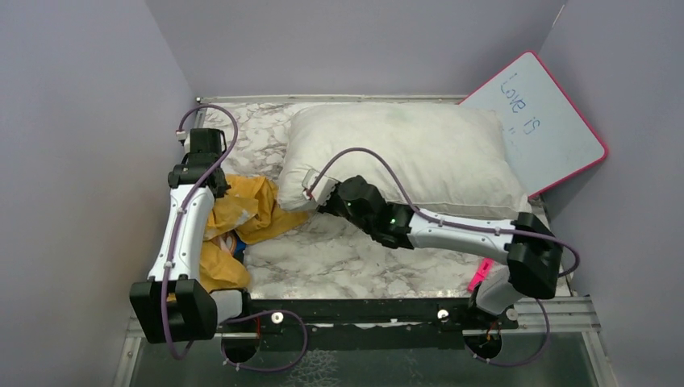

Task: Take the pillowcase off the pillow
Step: Adjust the pillowcase at the center of the board.

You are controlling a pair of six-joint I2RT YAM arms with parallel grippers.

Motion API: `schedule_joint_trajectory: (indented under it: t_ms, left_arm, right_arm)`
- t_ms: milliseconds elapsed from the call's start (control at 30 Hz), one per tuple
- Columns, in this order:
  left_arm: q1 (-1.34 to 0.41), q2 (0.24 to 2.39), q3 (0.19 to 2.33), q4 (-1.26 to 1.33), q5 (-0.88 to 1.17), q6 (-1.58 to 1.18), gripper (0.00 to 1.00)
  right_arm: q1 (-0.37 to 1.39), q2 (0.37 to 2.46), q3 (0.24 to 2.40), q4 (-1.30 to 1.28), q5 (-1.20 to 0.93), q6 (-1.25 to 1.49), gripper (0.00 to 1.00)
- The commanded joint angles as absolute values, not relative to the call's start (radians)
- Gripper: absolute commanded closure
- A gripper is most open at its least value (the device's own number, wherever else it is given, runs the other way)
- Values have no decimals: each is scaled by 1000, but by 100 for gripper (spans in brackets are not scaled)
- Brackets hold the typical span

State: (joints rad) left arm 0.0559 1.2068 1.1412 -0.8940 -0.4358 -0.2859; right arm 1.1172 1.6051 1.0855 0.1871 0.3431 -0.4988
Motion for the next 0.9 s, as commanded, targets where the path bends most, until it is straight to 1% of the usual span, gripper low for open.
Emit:
schedule_joint_trajectory:
  t_ms: [0,67,133,300,367,433,500,633,800,867]
  left_arm:
    - [88,1268,1105,-731,-211,-342,97]
    - [117,1312,1103,-654,-146,-382,100]
    - [125,1380,1173,-627,-131,-395,100]
    - [138,1514,1544,-666,-170,-366,100]
    - [139,1543,1685,-693,-253,-346,100]
    - [141,1558,1758,-710,-291,-320,100]
    - [141,1546,1740,-720,-285,-312,100]
    - [141,1438,1497,-710,-263,-325,100]
    - [141,1342,1269,-690,-11,-302,100]
    - [140,1320,1208,-690,88,-287,100]
  right_arm:
    - [1112,1407,1103,178,305,-378,99]
    - [1112,1351,1077,124,253,-338,99]
    - [1113,1301,1038,78,204,-275,99]
    - [1122,1193,917,57,134,-179,100]
    - [1126,1178,886,47,110,-158,99]
    - [1133,1184,874,19,115,-125,99]
    - [1139,1202,864,2,110,-95,99]
    - [1160,1244,867,-41,53,-83,98]
    - [1174,1291,934,-63,-86,-68,91]
    - [1179,1299,959,-66,-119,-68,91]
